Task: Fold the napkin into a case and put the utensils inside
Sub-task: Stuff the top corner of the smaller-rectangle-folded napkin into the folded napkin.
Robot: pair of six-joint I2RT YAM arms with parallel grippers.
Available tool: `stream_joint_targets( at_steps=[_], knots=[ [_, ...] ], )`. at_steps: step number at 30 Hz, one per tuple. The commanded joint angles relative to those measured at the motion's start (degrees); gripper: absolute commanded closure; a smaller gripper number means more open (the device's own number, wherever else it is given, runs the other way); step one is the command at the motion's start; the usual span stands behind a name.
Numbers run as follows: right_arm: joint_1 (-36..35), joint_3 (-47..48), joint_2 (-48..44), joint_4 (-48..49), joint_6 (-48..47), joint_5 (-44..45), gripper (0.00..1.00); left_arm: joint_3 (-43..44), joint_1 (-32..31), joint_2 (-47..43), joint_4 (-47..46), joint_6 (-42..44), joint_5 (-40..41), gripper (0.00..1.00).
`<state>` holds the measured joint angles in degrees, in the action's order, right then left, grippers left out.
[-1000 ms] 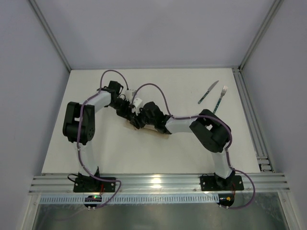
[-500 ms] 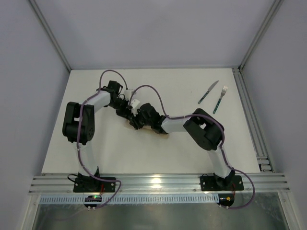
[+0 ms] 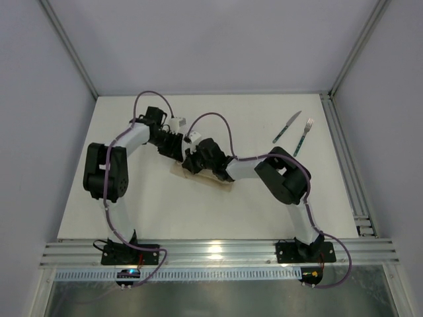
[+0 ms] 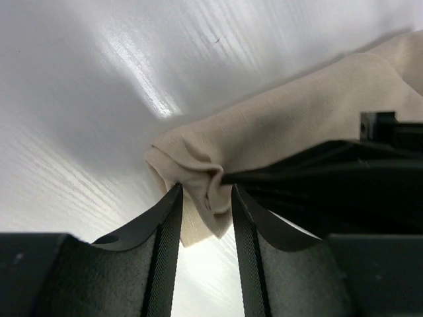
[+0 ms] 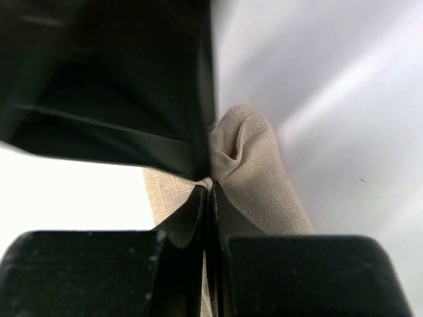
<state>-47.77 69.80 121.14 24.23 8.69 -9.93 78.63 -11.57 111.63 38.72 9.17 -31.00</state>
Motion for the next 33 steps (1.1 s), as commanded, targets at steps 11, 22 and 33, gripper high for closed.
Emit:
stream_joint_targets(
  at_steps=[11,22,33],
  knots=[
    [6.28,-2.39,2.34,11.80,19.43,-7.12,0.96,0.66,-2.04,-11.88,2.07,1.46,8.05,0.71],
    [8.30,-3.97,3.84,15.58,28.66,-8.87,0.96,-2.86,-11.54,-5.29,-7.60,1.91,22.21,0.64],
    [9.18,-4.50,4.45,16.90,33.58,-9.05,0.96,-6.20,-15.15,-6.86,-10.32,2.70,26.35,0.63]
  ],
)
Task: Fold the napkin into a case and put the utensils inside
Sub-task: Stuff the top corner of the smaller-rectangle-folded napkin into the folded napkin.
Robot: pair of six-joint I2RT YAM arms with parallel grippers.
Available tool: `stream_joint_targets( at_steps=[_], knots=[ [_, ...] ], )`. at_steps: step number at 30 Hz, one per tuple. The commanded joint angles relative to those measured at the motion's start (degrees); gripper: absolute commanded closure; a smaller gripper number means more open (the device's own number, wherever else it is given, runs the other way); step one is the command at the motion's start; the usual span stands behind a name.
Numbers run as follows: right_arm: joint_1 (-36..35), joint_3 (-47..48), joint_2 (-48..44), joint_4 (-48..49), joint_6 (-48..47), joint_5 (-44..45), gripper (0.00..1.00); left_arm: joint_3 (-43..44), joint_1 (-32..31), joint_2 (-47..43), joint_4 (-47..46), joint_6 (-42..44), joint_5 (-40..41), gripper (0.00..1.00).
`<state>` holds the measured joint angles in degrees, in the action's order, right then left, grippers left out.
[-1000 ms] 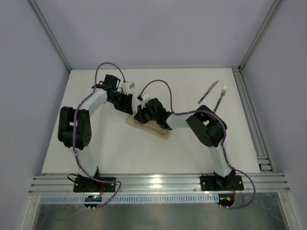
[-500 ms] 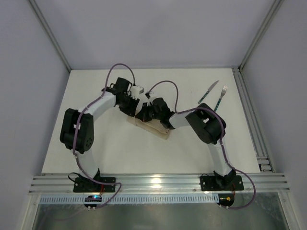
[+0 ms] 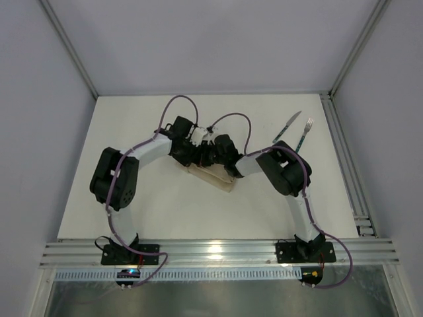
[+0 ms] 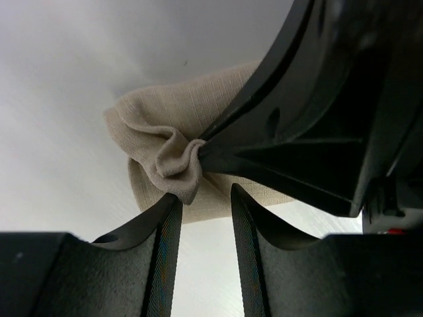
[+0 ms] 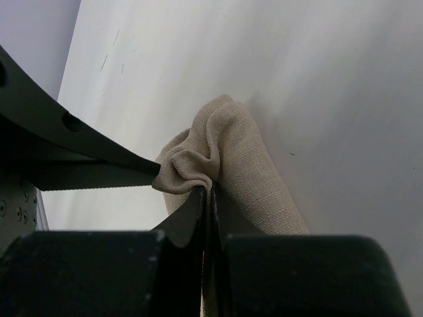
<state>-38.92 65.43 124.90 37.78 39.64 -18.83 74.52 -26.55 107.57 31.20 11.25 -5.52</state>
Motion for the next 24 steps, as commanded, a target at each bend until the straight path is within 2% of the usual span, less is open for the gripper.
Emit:
stream_joint_targets(
  at_steps=[1,4,14,22,24],
  knots=[
    [0.51,-0.04,0.96,3.79,2.90,-0.50,0.96,-2.97,-0.17,-3.76,-3.51,0.53,0.69,0.63],
    [0.60,-0.13,1.31,3.97,3.60,-1.12,0.96,-4.21,-0.17,-5.62,-5.18,0.10,0.59,0.64],
    [0.60,-0.39,1.57,3.97,3.34,-1.21,0.96,-2.72,-0.17,0.18,-5.62,0.35,3.06,0.63],
    [-0.02,-2.23,-1.40,3.44,-1.75,-0.86,0.96,-3.24,0.35,-0.25,-6.59,0.97,3.76,1.00],
    [-0.28,-2.59,-2.12,3.00,-3.59,-0.42,0.96,-4.38,1.05,-0.95,-8.34,0.10,1.58,1.00]
  ],
)
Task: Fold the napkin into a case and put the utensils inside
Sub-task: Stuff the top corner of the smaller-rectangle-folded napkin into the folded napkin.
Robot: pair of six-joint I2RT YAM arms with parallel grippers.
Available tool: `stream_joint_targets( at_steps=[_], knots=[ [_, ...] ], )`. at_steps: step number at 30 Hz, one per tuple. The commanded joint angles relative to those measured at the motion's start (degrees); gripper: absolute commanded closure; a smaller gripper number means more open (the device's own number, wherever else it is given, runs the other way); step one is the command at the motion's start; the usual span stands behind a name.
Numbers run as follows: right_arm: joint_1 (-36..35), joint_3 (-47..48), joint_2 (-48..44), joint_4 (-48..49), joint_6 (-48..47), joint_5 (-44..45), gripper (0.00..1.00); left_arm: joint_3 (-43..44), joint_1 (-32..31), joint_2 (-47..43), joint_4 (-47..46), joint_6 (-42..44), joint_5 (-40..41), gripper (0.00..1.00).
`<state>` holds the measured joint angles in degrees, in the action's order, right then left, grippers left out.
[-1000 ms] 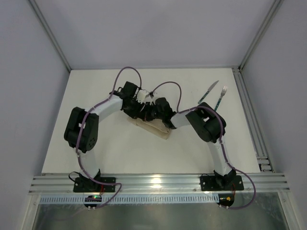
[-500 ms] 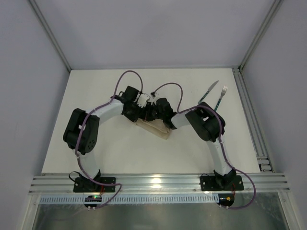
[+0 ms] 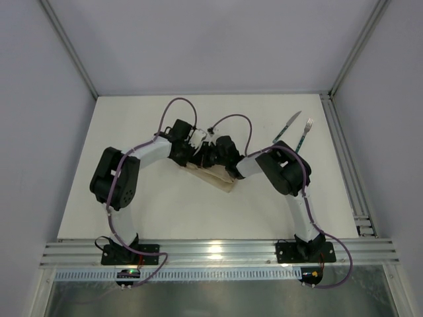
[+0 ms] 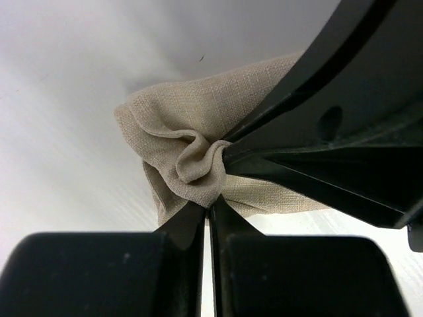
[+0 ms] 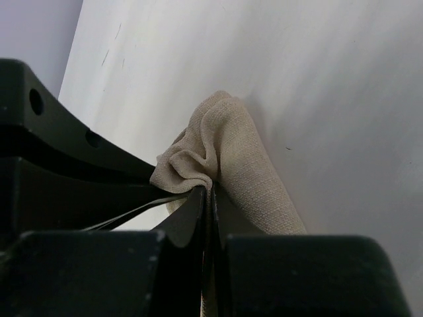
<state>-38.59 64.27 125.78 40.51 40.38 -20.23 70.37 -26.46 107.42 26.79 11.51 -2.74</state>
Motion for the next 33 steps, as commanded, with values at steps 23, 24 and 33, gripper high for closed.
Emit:
stream_joint_targets(
  at_steps=[23,24,33],
  knots=[
    [-5.27,3.49,-2.20,-10.72,-15.25,4.76,0.96,-1.91,9.06,-5.73,-6.31,-9.23,-19.40,1.00],
    [-5.27,3.84,-1.94,-10.98,-14.98,4.67,0.96,-1.64,9.14,-5.29,-6.05,-9.05,-19.49,1.00],
    [-5.27,5.78,-1.15,-14.66,-15.42,5.38,0.96,-0.76,9.49,-7.30,-7.09,-9.66,-22.57,1.00]
  ],
)
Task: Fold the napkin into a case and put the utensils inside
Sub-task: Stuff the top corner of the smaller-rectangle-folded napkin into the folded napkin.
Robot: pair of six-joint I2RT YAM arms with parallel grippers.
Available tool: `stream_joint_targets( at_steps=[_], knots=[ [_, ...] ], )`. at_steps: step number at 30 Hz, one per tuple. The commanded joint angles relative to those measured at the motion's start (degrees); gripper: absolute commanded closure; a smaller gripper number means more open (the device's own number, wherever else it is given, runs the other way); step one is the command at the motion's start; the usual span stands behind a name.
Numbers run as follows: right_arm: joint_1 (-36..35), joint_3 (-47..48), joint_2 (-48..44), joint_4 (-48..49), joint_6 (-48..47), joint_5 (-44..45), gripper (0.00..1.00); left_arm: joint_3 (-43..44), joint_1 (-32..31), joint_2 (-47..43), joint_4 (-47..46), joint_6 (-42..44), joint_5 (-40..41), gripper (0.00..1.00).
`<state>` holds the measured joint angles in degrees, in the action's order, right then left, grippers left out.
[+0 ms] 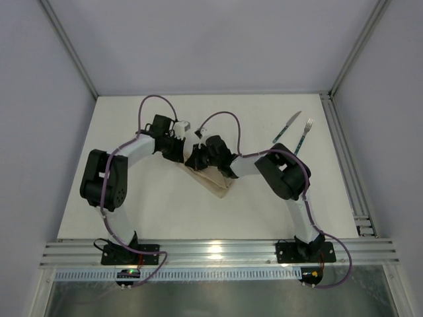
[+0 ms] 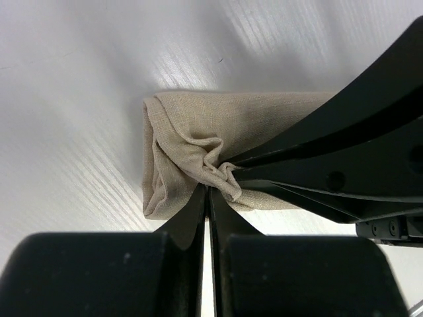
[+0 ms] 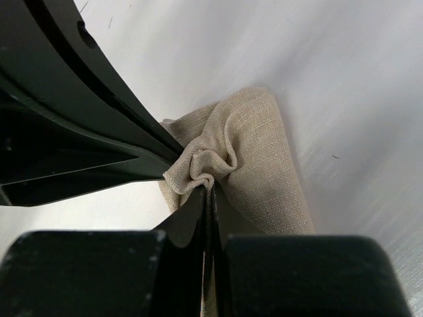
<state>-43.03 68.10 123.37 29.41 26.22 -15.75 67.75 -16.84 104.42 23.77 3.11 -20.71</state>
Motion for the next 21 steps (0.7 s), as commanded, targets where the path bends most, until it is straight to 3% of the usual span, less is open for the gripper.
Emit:
stream_joint_targets(
  at_steps=[1,11,17,21],
  knots=[
    [-0.83,2.04,1.26,-3.74,-1.17,0.81,0.96,1.95,-0.12,-4.40,-4.08,-1.27,-4.86,1.00],
    [-1.45,4.76,1.70,-8.65,-0.37,0.10,0.96,3.97,-0.04,-2.21,-3.65,-1.09,-7.41,0.97],
    [-1.62,5.56,2.05,-9.81,0.76,-0.33,0.96,2.84,-0.04,-0.71,-4.25,-1.09,-11.19,0.82],
    [-1.54,6.61,2.75,-10.51,1.20,-2.27,0.96,3.53,-0.04,1.13,-4.00,-0.39,-6.56,0.75]
  ],
)
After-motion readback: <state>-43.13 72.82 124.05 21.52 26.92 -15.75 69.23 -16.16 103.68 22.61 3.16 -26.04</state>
